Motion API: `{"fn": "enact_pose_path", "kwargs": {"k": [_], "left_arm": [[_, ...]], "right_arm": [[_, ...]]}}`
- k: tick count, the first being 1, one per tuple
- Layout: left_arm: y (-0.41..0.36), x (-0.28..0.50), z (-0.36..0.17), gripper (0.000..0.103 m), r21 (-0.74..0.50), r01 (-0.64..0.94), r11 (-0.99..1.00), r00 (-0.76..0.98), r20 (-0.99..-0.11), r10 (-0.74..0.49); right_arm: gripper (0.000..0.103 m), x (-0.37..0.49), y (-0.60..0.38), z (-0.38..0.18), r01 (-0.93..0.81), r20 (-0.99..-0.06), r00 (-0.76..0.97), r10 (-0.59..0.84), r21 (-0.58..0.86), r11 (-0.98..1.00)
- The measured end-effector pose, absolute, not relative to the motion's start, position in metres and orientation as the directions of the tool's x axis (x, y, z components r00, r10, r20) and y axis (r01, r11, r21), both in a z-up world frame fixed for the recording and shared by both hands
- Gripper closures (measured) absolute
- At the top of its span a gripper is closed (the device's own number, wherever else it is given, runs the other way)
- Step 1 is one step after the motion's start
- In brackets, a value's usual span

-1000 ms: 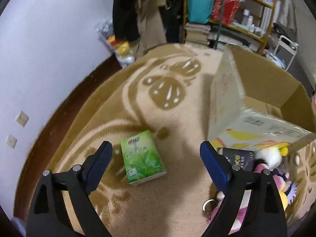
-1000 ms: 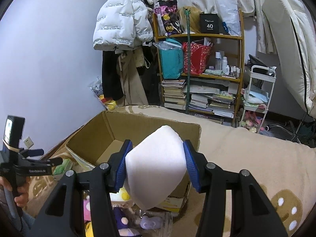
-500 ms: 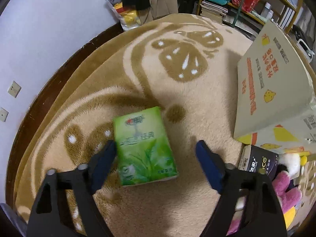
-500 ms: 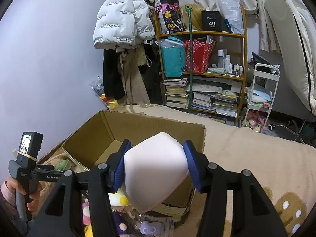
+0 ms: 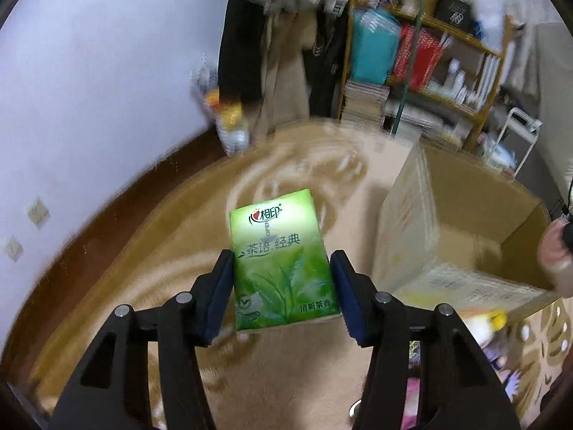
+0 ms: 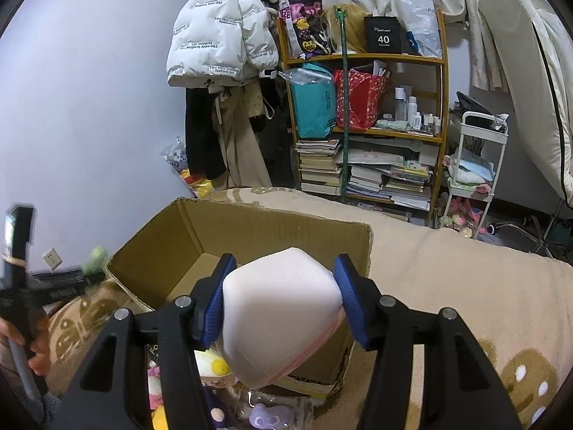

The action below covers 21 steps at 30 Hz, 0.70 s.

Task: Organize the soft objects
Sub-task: 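Carry the tissue pack into the box with the left tool while the right tool drops the roll plush in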

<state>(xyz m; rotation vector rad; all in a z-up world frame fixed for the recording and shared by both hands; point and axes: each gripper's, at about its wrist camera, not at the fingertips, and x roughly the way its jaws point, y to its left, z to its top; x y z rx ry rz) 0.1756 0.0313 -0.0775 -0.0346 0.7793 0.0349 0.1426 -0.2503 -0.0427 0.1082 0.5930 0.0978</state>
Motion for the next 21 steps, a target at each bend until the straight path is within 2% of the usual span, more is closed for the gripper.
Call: {"fn": "enact_pose_path", "kwargs": {"k": [4,11,16,21], "left_arm": [[0.016,0.169,-0.045,0.050,-0.015,0.018,1.000,0.767,-0.641,-0.024],[-0.027,0.159,-0.027,0.050,-0.008,0.165,0.986,0.803,-0.579,-0.139],[-0.059,0.160,-0.028,0.049,0.030,0.244,0.969,0.797,-0.576,-0.183],[-0.075,0.170,-0.041,0.049,0.022,0.276,0.961,0.764,-0.611,-0.206]], "right_arm": [[0.042,0.144,-0.252,-0.042,-0.057,-0.552,0.824,0.127,0.142,0.988],[0.041,0.146,-0.252,-0.044,-0.056,-0.550,0.823,0.139,0.165,0.985],[0.040,0.146,-0.252,-0.044,-0.053,-0.552,0.822,0.141,0.172,0.984],[0.038,0.144,-0.251,-0.047,-0.053,-0.556,0.817,0.152,0.190,0.980]]}}
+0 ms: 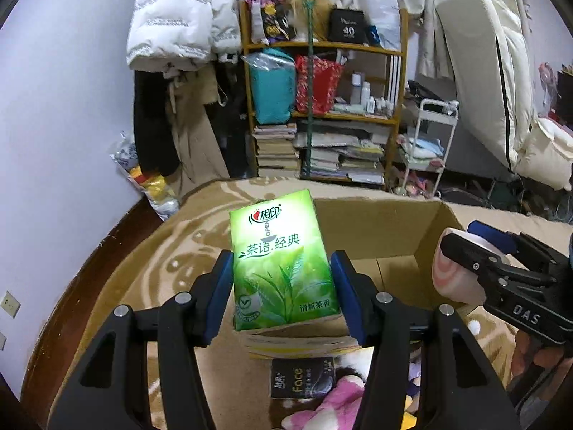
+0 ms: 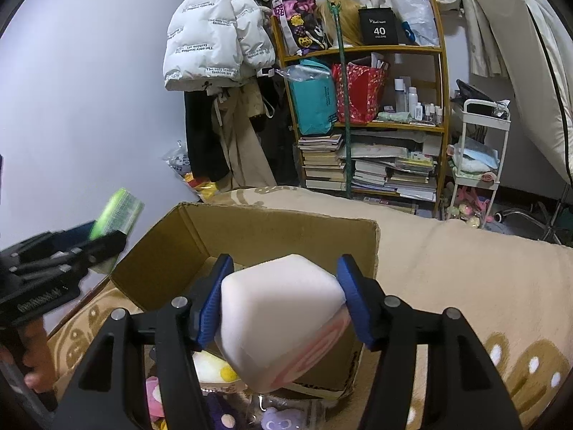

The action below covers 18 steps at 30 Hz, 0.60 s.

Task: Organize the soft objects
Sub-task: 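Carry the tissue pack into the box with the left tool while the right tool drops the roll plush in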

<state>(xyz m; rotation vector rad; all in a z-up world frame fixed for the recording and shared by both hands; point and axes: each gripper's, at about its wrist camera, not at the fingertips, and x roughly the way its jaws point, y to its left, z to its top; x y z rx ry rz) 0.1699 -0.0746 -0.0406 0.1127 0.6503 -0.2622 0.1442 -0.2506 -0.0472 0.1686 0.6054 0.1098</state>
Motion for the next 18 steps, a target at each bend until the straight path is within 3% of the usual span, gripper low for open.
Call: {"fn": "enact_pose_path", "kwargs": {"k": [7,9,13,18], "left_arm": [[-0.080,0.173,-0.047,0.043,0.046,0.276,0.960,0.772,-0.605,-0.193],[-0.076,0.172,-0.048,0.038,0.030,0.275,0.961,0.770,-0.605,-0.202],[-0.068,0.170,-0.048,0.027,0.038,0.250,0.968,0.775,-0.606,-0.176],[-0.056,0.165,-0.042,0.011,0.014,0.223,0.975,0.775,-0.609,-0.168]], "right_arm": [[0.033,0.147,-0.250,-0.054,-0.057,-0.575,0.802,0.162,0.197,0.979],[0.030,0.146,-0.248,-0.053,-0.061,-0.573,0.804,0.160,0.188,0.980],[0.012,0.142,-0.249,-0.051,-0.041,-0.561,0.816,0.140,0.185,0.982],[0.005,0.134,-0.252,-0.045,-0.025,-0.559,0.819,0.130,0.191,0.981]]}}
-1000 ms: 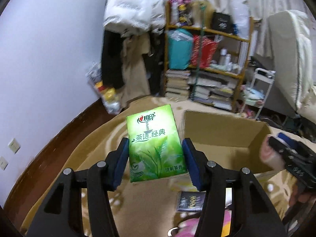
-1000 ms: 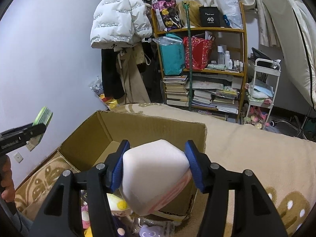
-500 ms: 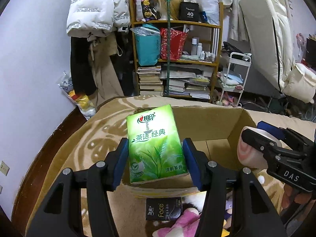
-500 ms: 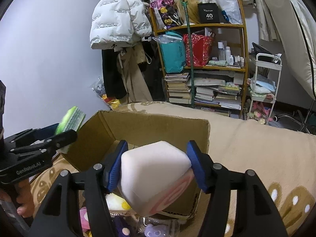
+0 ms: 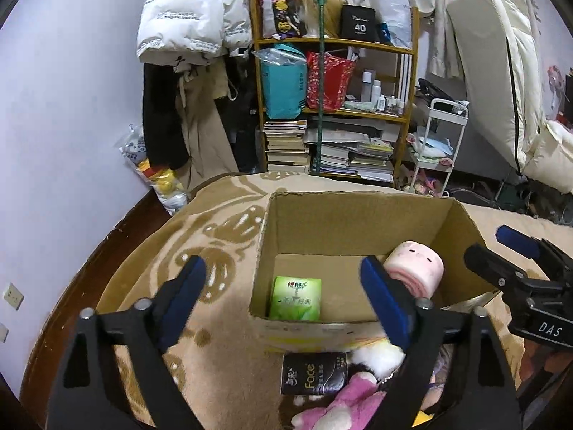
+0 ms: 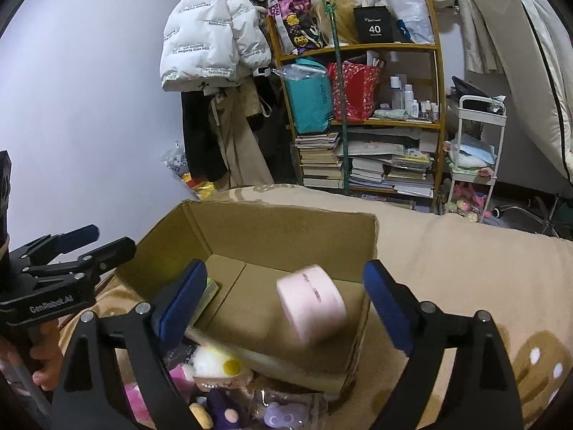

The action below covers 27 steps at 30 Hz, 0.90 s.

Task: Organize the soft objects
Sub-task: 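Carry the tissue pack into the box with the left tool while the right tool drops the roll plush in, then grasp the pink plush with the left tool while the right tool grasps the yellow plush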

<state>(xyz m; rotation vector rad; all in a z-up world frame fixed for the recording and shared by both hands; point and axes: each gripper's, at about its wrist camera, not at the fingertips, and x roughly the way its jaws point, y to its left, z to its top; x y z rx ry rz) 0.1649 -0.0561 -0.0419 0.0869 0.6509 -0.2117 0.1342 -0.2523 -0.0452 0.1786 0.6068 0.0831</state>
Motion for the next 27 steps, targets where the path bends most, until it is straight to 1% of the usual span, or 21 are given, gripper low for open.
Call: {"fn": "enact_pose_path", "kwargs": {"k": [2,8,16,24,27], "left_arm": [[-0.051,0.160,-0.039,0.008,0.011,0.209,0.978,0.777,-0.609,-0.159],[-0.035,0.141,-0.033,0.008,-0.010,0.192,0.981,0.771,-0.617,-0.157],[-0.016,0.110,-0.037,0.007,-0.033,0.187,0.982,0.739,-0.654,-0.163],[-0.005,0.074,-0.038,0.007,-0.008,0.189,0.982,0.729,-0.669,-0.145],[0.000,0.066,-0.038,0.007,-0.008,0.188,0.982,0.718,-0.681,-0.143]], "right_arm": [[0.000,0.128,-0.253,-0.042,-0.014,-0.553,0.825,0.119,0.190,0.982],[0.000,0.106,-0.252,-0.029,0.002,-0.550,0.829,0.103,0.187,0.982],[0.000,0.072,-0.241,-0.019,0.032,-0.585,0.809,0.064,0.152,0.988],[0.000,0.042,-0.218,-0.015,-0.007,-0.614,0.786,0.071,0.106,0.994],[0.000,0.031,-0.209,-0.017,-0.022,-0.629,0.773,0.087,0.111,0.994]]}}
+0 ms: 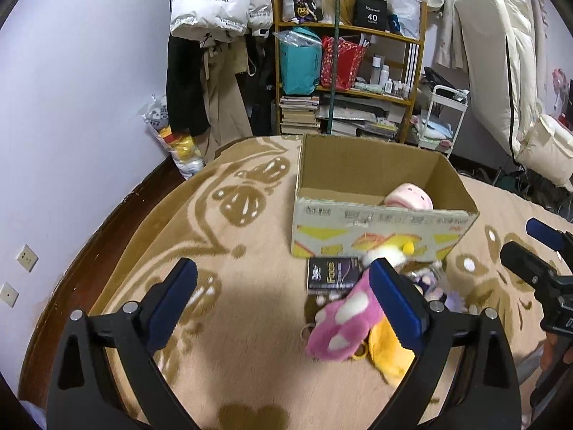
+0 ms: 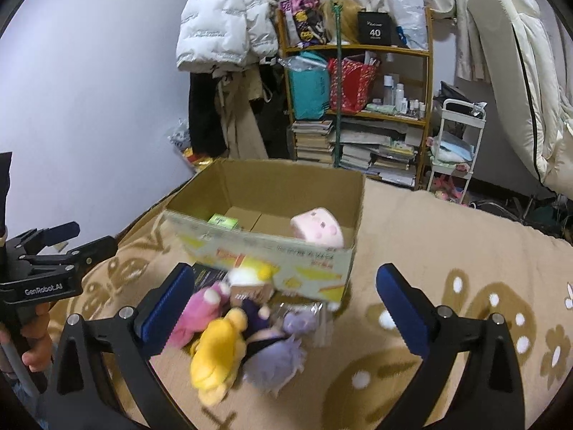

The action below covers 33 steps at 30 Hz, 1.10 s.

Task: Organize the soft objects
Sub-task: 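Grasp the pink plush with the left tool while the right tool grasps the yellow plush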

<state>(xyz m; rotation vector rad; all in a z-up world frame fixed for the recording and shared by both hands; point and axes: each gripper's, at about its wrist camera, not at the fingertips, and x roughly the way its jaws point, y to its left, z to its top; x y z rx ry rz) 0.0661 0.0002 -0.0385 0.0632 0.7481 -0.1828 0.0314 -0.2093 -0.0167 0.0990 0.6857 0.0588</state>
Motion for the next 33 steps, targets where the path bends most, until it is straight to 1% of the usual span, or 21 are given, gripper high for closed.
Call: {"fn": "enact_pose_path", "kwargs": {"k": [7,15,16,17,19,22,23,27,30,33], "left_arm": [[0.003,0.055,-0.043,0.007,0.005,0.195,0.981,0.690,-0.712,-0.133],[-0.002,0.062,-0.058,0.007,0.010,0.223,0.975,0.643,-0.753,-0.140],[-0.004,0.063,-0.060,0.007,0.010,0.230,0.973,0.634,-0.761,-0.142],[-0.006,0.065,-0.063,0.007,0.009,0.240,0.971,0.620,-0.771,-0.146],[-0.010,0.069,-0.069,0.007,0.013,0.251,0.968,0.601,-0.786,-0.145],[-0.016,0.071,-0.076,0.007,0.025,0.268,0.963,0.581,-0.802,-0.141],[-0.019,0.072,-0.078,0.007,0.030,0.276,0.961,0.573,-0.807,-0.140],[-0.029,0.074,-0.088,0.007,0.055,0.307,0.950,0.551,-0.824,-0.131],[-0.036,0.076,-0.098,0.007,0.074,0.326,0.942,0.532,-0.838,-0.119],[-0.043,0.079,-0.107,0.007,0.096,0.346,0.933,0.512,-0.853,-0.102]], "right_arm": [[0.000,0.018,-0.196,-0.027,-0.018,-0.676,0.732,0.085,0.105,0.994],[0.000,0.021,-0.181,-0.039,-0.072,-0.709,0.693,0.130,0.111,0.991],[0.001,0.023,-0.180,-0.041,-0.075,-0.716,0.685,0.135,0.116,0.990],[0.006,0.025,-0.180,-0.044,-0.075,-0.724,0.675,0.140,0.122,0.990],[0.011,0.029,-0.180,-0.049,-0.067,-0.741,0.656,0.145,0.135,0.989],[0.026,0.035,-0.180,-0.056,-0.058,-0.761,0.631,0.151,0.147,0.987],[0.028,0.036,-0.180,-0.058,-0.061,-0.767,0.622,0.157,0.152,0.986],[0.029,0.042,-0.178,-0.067,-0.061,-0.790,0.589,0.169,0.165,0.984],[0.029,0.048,-0.180,-0.074,-0.062,-0.792,0.568,0.222,0.228,0.972],[0.029,0.053,-0.181,-0.079,-0.050,-0.802,0.547,0.242,0.257,0.965]]}}
